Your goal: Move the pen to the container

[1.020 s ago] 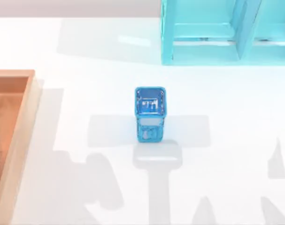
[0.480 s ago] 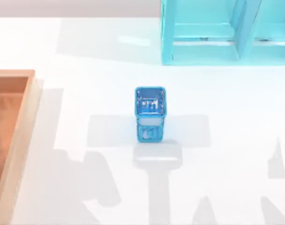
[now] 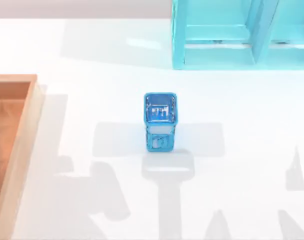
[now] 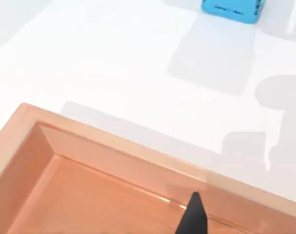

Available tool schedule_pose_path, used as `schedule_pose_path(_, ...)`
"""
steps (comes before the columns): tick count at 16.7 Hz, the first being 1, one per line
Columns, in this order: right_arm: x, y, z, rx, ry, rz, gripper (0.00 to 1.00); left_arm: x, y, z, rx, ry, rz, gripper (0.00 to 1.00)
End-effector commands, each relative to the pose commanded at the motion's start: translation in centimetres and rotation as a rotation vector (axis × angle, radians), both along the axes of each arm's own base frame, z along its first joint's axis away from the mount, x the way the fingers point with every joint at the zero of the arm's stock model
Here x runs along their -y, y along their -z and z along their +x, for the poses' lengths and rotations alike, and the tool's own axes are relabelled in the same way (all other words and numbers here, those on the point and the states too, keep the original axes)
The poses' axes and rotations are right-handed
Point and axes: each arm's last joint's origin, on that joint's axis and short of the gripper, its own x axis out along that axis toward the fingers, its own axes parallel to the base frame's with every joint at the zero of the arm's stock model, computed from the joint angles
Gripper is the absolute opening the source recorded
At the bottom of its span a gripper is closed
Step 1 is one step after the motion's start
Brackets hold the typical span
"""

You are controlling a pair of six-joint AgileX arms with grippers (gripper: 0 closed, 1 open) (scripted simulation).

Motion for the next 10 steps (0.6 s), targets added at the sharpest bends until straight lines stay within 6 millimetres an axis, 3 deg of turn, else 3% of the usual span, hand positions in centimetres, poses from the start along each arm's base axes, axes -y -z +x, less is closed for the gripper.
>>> schedule_pose_path(4, 0.0, 0.0, 0.0, 0.0, 0.0, 0.0, 1.0, 0.0, 0.0, 0.0, 0.0, 0.0, 0.0, 0.98)
schedule_pose_path(10, 0.0, 0.0, 0.0, 0.0, 0.0, 0.0, 1.0, 0.0, 0.0, 0.0, 0.0, 0.0, 0.0, 1.0)
